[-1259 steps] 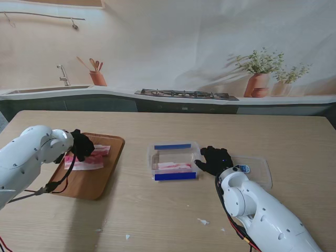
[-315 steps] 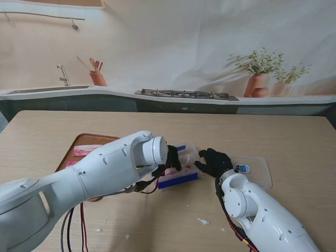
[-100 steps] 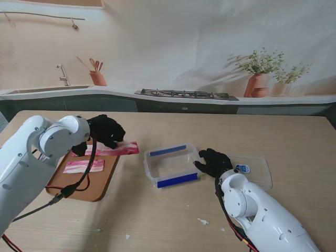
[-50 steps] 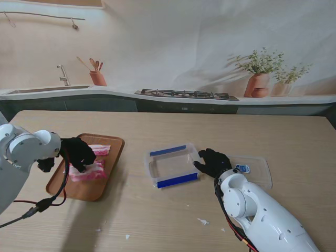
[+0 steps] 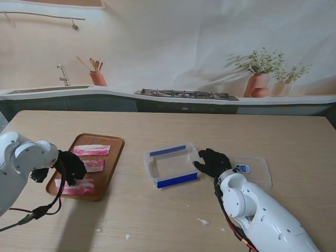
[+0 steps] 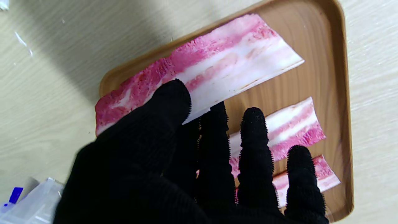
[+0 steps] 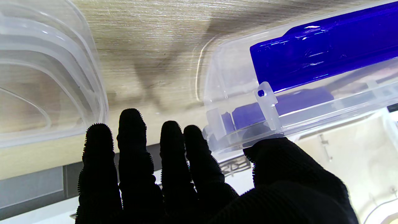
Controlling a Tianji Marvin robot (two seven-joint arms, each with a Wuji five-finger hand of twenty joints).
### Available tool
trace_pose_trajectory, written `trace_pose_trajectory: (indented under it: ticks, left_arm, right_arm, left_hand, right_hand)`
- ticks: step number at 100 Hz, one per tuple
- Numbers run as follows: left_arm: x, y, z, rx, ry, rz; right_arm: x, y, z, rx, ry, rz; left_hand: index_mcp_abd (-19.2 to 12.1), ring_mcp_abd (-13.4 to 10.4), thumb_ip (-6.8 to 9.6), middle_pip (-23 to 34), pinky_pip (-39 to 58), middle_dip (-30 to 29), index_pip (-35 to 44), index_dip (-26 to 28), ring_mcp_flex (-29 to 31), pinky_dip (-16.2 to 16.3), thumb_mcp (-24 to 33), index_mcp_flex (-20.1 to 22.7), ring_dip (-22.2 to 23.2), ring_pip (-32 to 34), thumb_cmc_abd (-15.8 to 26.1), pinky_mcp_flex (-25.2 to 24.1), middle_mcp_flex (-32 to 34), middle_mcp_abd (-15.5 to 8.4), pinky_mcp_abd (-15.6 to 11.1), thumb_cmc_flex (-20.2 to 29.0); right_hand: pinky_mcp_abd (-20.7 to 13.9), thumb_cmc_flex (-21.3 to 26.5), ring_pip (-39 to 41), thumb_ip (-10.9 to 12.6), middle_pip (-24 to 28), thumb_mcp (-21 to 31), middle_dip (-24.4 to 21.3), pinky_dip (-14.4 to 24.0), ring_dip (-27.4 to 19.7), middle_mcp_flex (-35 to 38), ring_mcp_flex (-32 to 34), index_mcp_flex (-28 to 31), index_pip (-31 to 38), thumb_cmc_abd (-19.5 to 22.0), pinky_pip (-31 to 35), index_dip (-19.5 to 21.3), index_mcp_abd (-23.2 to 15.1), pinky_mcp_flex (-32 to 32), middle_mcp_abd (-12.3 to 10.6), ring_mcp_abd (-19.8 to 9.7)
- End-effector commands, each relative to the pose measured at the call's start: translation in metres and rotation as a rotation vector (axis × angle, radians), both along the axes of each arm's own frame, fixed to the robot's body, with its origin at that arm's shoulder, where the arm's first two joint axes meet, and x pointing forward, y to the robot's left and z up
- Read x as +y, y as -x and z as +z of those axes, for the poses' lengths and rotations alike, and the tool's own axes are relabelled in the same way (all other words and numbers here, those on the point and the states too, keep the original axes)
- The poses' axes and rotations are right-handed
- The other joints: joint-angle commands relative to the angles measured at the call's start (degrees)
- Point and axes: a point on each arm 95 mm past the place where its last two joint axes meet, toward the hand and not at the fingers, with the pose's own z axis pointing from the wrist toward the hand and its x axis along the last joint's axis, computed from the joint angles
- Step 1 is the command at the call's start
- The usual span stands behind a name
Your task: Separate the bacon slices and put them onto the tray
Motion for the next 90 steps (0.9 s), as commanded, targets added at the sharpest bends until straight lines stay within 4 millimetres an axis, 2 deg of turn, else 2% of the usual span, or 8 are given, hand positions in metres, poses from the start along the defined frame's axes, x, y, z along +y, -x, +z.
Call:
trace_pose_trajectory:
  ticks: [1,28,33,40,50,60,77,90]
  left_arm:
    - [0.001,0.001,-0.002,0.025,-0.022,-0.006]
    - [0.002,0.000,-0.011,0.031,-0.083,-0.027]
    - [0.002,-0.001,-0.011,0.018,-0.092,-0.031]
    - [0.002,-0.002,-0.011,0.009,-0.100,-0.037]
    - [0.002,-0.002,-0.009,-0.006,-0.110,-0.052]
    - [0.002,-0.002,-0.007,-0.017,-0.114,-0.066]
    - [0.001,-0.002,-0.002,-0.037,-0.124,-0.087]
    - [0.003,-0.001,0.003,-0.077,-0.106,-0.083]
  right_arm:
    - [0.007,0.008,-0.010,0.039,-0.001,0.014]
    - [0.007,0.008,-0.010,0.039,-0.006,0.010]
    - [0.007,0.008,-0.010,0.039,-0.008,0.009]
    - [0.006,0.008,-0.010,0.039,-0.009,0.007]
    - [0.007,0.008,-0.010,0.041,-0.013,0.004]
    - [0.007,0.008,-0.010,0.041,-0.014,0.005]
    - [0.007,0.008,-0.010,0.040,-0.016,0.005]
    - [0.006,0.008,-0.010,0.037,-0.017,0.006]
  left_hand:
    - [-4.52,-1.02,1.81,-0.41,-1.23,0.86,5.04,2.01,-0.63,-0.43,0.98,0.60,-0.67,-0.57,0.77,-1.00,-0.48,-2.75,-0.25,0.07]
    - [-4.42,-0.28,1.69,-0.16,-3.14,-0.85,4.44,-0.81,-0.63,-0.09,1.80,1.03,-1.25,-0.91,-0.52,-1.10,-0.39,-2.08,0.05,-1.14]
    - [-2.12,0.61,1.35,7.10,-4.09,-7.73,2.40,-3.00,-1.62,0.37,1.60,-0.92,-1.24,-1.22,-2.43,-1.02,-6.23,-0.80,0.37,-3.42]
    - [0.93,0.94,1.00,10.27,-4.32,-18.22,-3.67,-7.47,-2.80,0.50,2.15,-2.19,-1.09,-1.71,-3.55,-1.07,-11.75,0.41,0.53,-5.92]
    - [4.50,1.09,2.87,8.19,-4.77,-21.82,-13.16,-9.73,-4.98,0.48,7.70,-3.58,-1.24,-2.83,-1.86,-1.11,-16.54,1.39,0.79,-12.32]
    - [5.87,1.02,2.35,5.89,-5.68,-24.36,-21.02,-13.27,-7.66,0.37,7.71,-6.71,-2.18,-4.88,-3.66,-1.13,-21.37,2.03,0.77,-13.87]
    - [6.30,1.02,1.20,-0.10,-8.55,-30.97,-28.57,-17.84,-14.46,0.27,3.80,-14.48,-8.42,-13.92,-3.95,-1.02,-30.57,2.03,0.10,-15.97]
    - [3.60,1.05,1.21,-6.52,-12.88,-38.16,-32.64,-20.31,-20.33,-0.62,-0.27,-21.38,-13.43,-20.69,-2.25,-0.89,-37.30,3.02,-0.49,-17.34]
  right_hand:
    - [1.59,1.49,0.70,2.61,-0.21,0.57,-0.03,0.87,0.55,-0.45,1.20,-0.21,0.35,0.22,1.67,-0.17,-5.19,0.28,0.52,1.46]
    - [1.57,1.49,0.65,2.60,-0.24,0.51,-0.04,0.83,0.53,-0.47,1.14,-0.16,0.36,0.29,1.84,-0.17,-5.17,0.22,0.55,1.63]
    - [1.57,1.51,0.69,2.60,-0.24,0.49,-0.05,0.81,0.54,-0.45,1.23,-0.19,0.35,0.30,1.87,-0.18,-5.15,0.21,0.59,1.58]
    - [1.57,1.51,0.65,2.60,-0.26,0.45,-0.05,0.78,0.53,-0.46,1.17,-0.16,0.35,0.30,1.90,-0.18,-5.15,0.20,0.60,1.62]
    - [1.57,1.52,0.69,2.59,-0.27,0.41,-0.05,0.75,0.55,-0.50,1.13,-0.21,0.32,0.33,1.93,-0.20,-5.20,0.19,0.60,1.69]
    - [1.57,1.54,0.66,2.60,-0.25,0.37,-0.05,0.70,0.54,-0.42,1.09,-0.20,0.31,0.42,1.95,-0.20,-5.16,0.19,0.56,1.61]
    - [1.58,1.54,0.64,2.60,-0.28,0.30,-0.06,0.65,0.53,-0.44,1.12,-0.20,0.30,0.47,1.99,-0.21,-5.12,0.18,0.61,1.65]
    - [1.55,1.56,0.61,2.60,-0.29,0.22,-0.07,0.60,0.52,-0.46,1.01,-0.25,0.27,0.47,1.96,-0.21,-5.16,0.03,0.62,1.66]
